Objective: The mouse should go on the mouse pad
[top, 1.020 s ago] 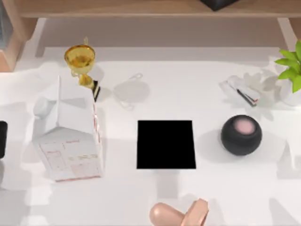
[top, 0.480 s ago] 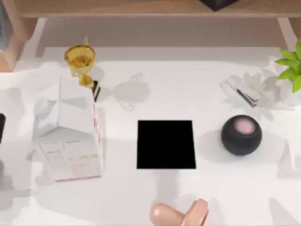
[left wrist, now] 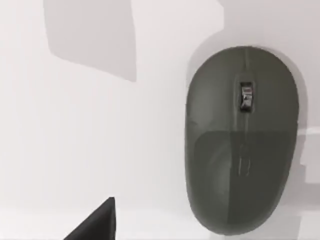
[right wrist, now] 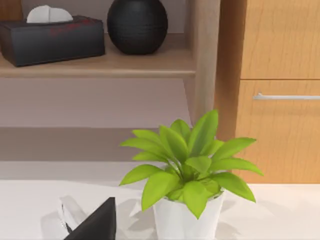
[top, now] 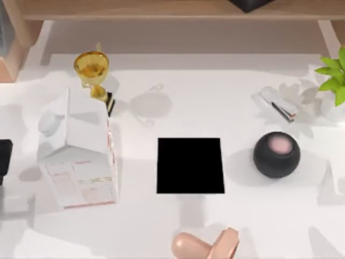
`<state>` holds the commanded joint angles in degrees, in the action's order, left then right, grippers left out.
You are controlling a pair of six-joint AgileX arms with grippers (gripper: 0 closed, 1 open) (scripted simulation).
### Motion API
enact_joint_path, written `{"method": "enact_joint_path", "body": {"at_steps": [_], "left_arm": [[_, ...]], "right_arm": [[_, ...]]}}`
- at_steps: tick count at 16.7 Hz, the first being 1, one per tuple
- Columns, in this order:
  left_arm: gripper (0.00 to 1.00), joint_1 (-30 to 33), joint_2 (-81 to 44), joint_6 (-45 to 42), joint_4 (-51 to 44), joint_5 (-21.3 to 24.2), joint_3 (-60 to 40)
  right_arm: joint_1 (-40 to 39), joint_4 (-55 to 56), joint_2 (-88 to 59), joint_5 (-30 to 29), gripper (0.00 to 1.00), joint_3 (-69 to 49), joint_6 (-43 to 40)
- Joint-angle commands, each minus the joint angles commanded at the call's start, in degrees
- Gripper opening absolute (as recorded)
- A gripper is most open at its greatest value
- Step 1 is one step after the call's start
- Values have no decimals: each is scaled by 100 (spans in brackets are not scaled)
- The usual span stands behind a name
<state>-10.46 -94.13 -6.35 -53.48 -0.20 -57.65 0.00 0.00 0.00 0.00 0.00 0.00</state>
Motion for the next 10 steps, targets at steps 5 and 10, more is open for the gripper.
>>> {"method": "enact_joint_path", "body": {"at_steps": [5,10], "left_arm": [[100,-22,-642,-34,1456,1,749],[100,-29,-800,-43,1741,2,927]], "right_arm": [[0,0,0,0,100,0,0],[0,0,0,0,100,0,0]]}}
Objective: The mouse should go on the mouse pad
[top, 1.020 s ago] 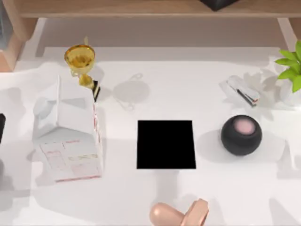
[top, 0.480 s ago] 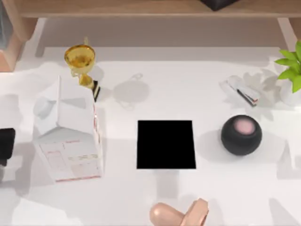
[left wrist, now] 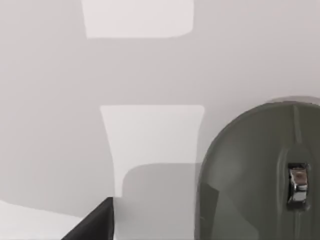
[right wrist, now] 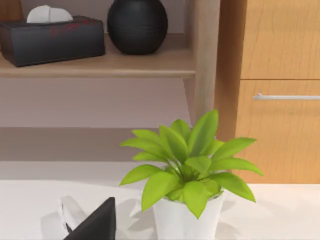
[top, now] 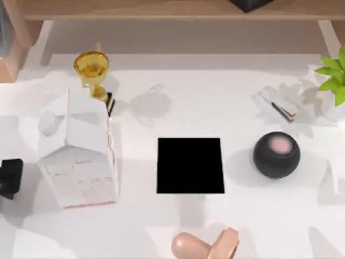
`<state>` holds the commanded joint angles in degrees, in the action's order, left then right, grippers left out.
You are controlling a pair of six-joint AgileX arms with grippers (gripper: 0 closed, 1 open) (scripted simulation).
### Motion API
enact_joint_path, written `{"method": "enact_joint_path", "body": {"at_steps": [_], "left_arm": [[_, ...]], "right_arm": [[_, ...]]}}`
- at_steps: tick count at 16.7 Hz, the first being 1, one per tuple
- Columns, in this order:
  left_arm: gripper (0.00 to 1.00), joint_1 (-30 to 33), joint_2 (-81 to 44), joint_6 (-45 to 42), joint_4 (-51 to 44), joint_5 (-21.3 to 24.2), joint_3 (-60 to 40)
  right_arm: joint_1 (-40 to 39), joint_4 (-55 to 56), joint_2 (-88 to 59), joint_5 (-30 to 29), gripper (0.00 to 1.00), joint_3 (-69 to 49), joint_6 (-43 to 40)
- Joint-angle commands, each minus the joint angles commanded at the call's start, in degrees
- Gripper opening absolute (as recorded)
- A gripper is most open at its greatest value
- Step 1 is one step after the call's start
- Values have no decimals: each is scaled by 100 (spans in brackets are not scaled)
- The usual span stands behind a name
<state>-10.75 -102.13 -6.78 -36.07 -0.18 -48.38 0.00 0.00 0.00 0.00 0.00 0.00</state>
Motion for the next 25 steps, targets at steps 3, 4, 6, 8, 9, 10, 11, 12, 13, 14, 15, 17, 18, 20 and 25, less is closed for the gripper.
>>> {"method": "enact_joint_path", "body": {"at_steps": [3,4,6,8,9,10,11,12,13,14,15,17,18,20,25], "left_arm": [[85,0,0,0,0,0,0],[77,0,0,0,0,0,0],[62,0,0,0,0,0,0],[47,0,0,0,0,0,0],[40,0,0,0,0,0,0],[32,0,0,0,0,0,0],[25,0,0,0,0,0,0],[17,0,0,0,0,0,0],[10,0,0,0,0,0,0],[2,0,0,0,0,0,0],[0,0,0,0,0,0,0],[0,0,0,0,0,0,0],[0,0,0,0,0,0,0],[0,0,0,0,0,0,0],[0,7,320,-3,-323,44,-204]], "right_arm": [[0,0,0,0,100,0,0],[0,0,0,0,100,0,0],[0,0,0,0,100,0,0],[0,0,0,0,100,0,0],[0,0,0,0,100,0,0],[0,0,0,0,100,0,0],[0,0,0,0,100,0,0],[0,0,0,0,100,0,0],[0,0,0,0,100,0,0],[0,0,0,0,100,0,0],[0,0,0,0,100,0,0],[0,0,0,0,100,0,0],[0,0,0,0,100,0,0],[0,0,0,0,100,0,0],[0,0,0,0,100,0,0]]}}
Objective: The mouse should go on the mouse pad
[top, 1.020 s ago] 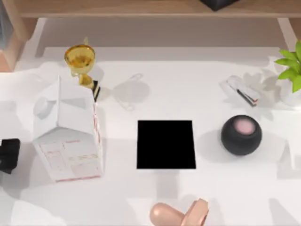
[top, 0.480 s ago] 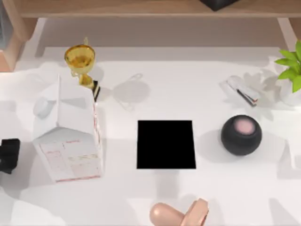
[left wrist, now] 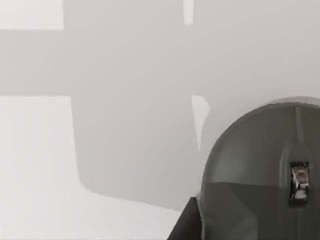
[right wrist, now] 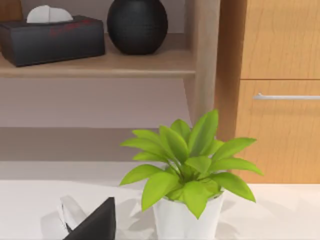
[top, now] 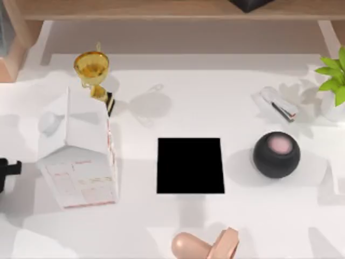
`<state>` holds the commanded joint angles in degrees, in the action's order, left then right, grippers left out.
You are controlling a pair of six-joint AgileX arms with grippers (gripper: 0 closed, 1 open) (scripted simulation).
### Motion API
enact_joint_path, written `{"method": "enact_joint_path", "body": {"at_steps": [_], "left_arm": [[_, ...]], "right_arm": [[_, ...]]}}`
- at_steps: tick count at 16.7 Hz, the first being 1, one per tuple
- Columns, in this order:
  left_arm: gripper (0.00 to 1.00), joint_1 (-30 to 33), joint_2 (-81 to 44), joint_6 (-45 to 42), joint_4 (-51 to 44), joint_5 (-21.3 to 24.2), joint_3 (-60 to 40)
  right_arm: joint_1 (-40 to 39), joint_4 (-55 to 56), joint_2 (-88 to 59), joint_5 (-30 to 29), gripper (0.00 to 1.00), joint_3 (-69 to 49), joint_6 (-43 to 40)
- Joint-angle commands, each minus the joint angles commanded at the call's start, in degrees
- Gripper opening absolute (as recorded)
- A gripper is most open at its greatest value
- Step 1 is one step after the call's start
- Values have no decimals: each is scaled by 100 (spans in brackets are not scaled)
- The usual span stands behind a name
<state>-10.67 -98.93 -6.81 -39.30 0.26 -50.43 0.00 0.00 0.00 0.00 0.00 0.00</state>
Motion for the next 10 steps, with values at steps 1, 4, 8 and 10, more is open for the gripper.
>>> {"method": "enact_joint_path", "body": {"at_steps": [1,4,8,10], "left_arm": [[0,-1,45,1,-136,0,-104],[0,14,289,-2,-885,-1,-545],[0,20,715,20,-2021,-2,-1183],[0,23,875,30,-2279,-2,-1369]], "right_arm": [[0,0,0,0,100,0,0],[0,0,0,0,100,0,0],[0,0,0,0,100,0,0],[0,0,0,0,100,0,0]]}}
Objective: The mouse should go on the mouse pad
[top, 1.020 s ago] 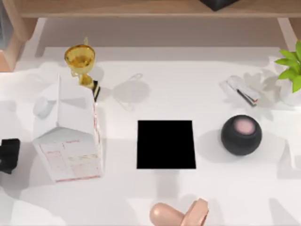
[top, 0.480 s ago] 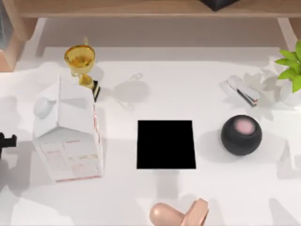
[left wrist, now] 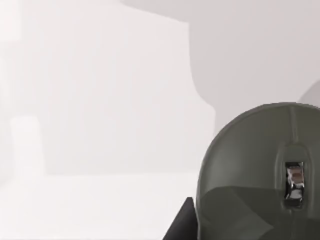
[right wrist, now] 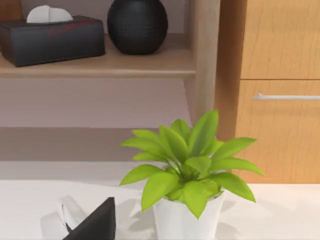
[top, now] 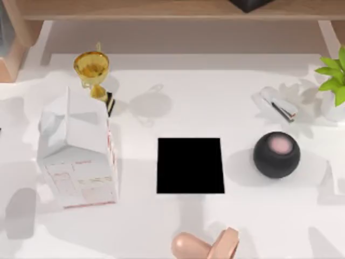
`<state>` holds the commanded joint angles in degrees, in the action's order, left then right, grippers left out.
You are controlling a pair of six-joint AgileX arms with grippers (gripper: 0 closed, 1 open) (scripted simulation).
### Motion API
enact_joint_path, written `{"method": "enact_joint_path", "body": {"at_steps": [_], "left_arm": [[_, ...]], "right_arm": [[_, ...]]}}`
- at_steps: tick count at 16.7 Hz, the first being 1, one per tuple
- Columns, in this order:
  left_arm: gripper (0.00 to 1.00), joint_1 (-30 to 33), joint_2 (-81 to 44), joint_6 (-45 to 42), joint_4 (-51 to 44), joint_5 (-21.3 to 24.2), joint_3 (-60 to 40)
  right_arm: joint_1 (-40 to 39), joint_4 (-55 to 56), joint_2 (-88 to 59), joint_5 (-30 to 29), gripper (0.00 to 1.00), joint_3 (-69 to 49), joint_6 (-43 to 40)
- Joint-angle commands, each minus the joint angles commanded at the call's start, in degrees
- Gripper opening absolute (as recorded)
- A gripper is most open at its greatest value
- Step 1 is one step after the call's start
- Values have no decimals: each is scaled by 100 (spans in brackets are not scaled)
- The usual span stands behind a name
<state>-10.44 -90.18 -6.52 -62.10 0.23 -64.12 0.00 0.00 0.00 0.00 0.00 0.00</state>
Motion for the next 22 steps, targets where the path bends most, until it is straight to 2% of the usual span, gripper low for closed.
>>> {"method": "enact_joint_path", "body": {"at_steps": [6,10,13,17,22], "left_arm": [[0,36,3,47,0,-11,-84],[0,556,-145,631,128,-63,-940],[0,1284,-578,1355,122,-63,-2138],[0,2554,-1621,2520,-108,18,-3791],[0,4217,-3168,3848,-681,93,-4881]], "right_arm": [[0,0,0,0,100,0,0],[0,0,0,0,100,0,0],[0,0,0,0,100,0,0],[0,0,0,0,100,0,0],[0,0,0,0,100,0,0]]}}
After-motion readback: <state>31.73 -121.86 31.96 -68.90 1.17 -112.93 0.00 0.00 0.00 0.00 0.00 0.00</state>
